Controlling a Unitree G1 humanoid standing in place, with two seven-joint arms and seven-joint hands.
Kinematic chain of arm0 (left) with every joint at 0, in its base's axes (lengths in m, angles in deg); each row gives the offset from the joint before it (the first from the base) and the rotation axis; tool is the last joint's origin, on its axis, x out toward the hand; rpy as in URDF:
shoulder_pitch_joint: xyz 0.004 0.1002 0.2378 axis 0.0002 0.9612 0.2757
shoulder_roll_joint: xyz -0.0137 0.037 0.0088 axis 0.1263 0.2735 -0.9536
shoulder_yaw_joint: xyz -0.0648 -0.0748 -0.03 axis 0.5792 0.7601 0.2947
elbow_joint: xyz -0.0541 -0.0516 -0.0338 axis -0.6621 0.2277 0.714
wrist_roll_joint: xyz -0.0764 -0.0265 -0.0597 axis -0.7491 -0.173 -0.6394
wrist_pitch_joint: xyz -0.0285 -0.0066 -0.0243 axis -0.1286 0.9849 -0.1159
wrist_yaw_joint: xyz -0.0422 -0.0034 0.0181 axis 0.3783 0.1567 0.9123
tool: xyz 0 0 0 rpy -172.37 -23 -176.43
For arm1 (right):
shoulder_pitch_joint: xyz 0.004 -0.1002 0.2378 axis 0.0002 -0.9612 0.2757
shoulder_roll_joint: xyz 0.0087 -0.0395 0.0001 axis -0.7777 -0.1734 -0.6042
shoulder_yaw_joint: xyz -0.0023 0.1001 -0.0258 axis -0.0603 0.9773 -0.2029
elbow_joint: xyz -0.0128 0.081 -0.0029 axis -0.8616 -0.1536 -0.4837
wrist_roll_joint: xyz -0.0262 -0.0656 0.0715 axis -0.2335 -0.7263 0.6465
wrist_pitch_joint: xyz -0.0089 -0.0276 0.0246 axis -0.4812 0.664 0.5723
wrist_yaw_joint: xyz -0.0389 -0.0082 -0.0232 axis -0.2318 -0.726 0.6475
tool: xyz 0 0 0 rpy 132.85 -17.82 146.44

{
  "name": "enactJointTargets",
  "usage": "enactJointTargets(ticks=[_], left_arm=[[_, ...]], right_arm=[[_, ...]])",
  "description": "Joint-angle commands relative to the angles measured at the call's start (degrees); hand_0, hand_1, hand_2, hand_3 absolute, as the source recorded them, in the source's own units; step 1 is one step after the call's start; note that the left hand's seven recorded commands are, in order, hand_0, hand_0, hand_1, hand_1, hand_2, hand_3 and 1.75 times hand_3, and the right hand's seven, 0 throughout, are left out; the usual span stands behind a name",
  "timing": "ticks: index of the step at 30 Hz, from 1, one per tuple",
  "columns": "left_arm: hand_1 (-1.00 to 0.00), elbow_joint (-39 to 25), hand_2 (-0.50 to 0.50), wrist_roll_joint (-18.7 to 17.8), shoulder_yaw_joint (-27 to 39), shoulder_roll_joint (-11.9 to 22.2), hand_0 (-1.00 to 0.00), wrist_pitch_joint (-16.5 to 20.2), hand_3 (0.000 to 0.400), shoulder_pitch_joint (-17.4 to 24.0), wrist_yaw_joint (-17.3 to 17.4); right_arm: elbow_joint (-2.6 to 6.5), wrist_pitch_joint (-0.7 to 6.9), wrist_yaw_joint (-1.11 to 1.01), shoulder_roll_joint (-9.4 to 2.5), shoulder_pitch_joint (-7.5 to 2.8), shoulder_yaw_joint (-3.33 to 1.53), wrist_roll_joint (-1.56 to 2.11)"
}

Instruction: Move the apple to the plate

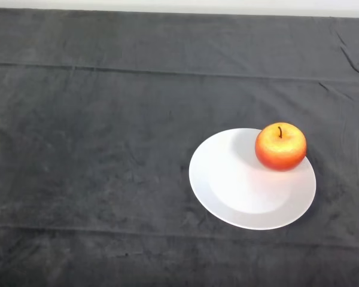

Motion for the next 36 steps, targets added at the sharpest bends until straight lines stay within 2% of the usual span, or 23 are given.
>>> enactJointTargets(ticks=[1, 36], left_arm=[[0.00, 1.59, 0.00, 0.70, 1.15, 2.19, 0.00, -0.95, 0.000, -0.13, 0.24], [0.00, 1.90, 0.00, 1.11, 2.55, 2.15, 0.00, -0.53, 0.000, -0.23, 1.82]], right_arm=[[-0.30, 0.07, -0.63, 1.71, -0.03, 0.50, 0.72], [-0.18, 0.04, -0.71, 1.76, 0.00, 0.52, 0.70]])
